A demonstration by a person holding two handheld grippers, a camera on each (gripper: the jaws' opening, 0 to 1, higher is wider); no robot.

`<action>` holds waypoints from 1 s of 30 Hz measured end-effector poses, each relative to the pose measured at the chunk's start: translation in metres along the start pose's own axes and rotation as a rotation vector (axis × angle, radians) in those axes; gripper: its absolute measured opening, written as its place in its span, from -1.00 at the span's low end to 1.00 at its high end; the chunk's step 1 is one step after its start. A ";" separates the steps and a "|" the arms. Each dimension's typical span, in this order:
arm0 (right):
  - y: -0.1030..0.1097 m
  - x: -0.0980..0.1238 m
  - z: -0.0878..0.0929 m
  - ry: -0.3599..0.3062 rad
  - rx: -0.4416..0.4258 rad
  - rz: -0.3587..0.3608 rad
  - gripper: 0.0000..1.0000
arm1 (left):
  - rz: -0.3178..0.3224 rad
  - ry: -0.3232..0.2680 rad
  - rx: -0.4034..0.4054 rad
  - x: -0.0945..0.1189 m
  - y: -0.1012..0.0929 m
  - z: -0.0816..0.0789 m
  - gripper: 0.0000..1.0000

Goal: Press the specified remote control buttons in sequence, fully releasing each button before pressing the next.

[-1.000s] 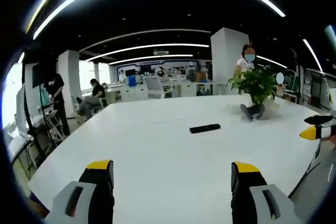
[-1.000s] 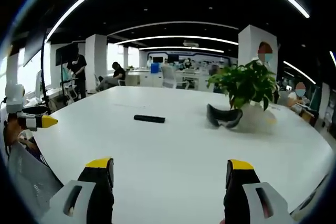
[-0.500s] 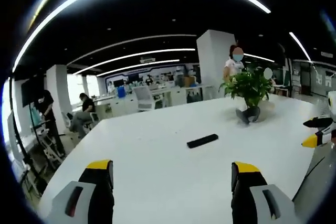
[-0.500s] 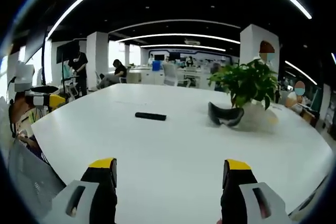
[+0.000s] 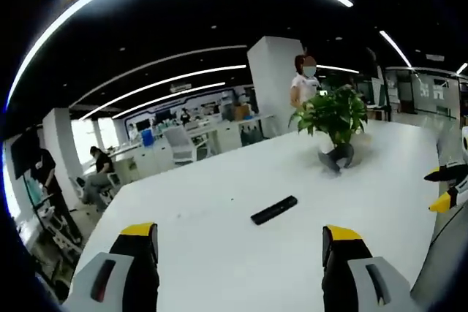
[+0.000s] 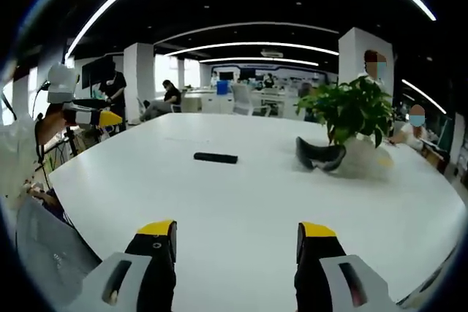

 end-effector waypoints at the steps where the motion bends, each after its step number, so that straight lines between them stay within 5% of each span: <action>1: 0.000 0.000 0.000 0.001 -0.001 -0.001 0.26 | 0.009 0.007 -0.011 -0.005 0.001 -0.003 0.92; 30: 0.003 -0.005 0.005 0.101 -0.022 -0.049 -0.49 | 0.196 0.111 -0.218 -0.108 -0.004 -0.035 0.90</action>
Point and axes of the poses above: the point that each gripper's makers call its tool centre point, and the gripper's own axes: x roughly backward along the fingers, y roughly to its left, z roughly out of its underside, the point moved 10 cm from there along x, roughly backward along the fingers, and after that the axes turned 9 degrees about y, right-handed, at the moved point
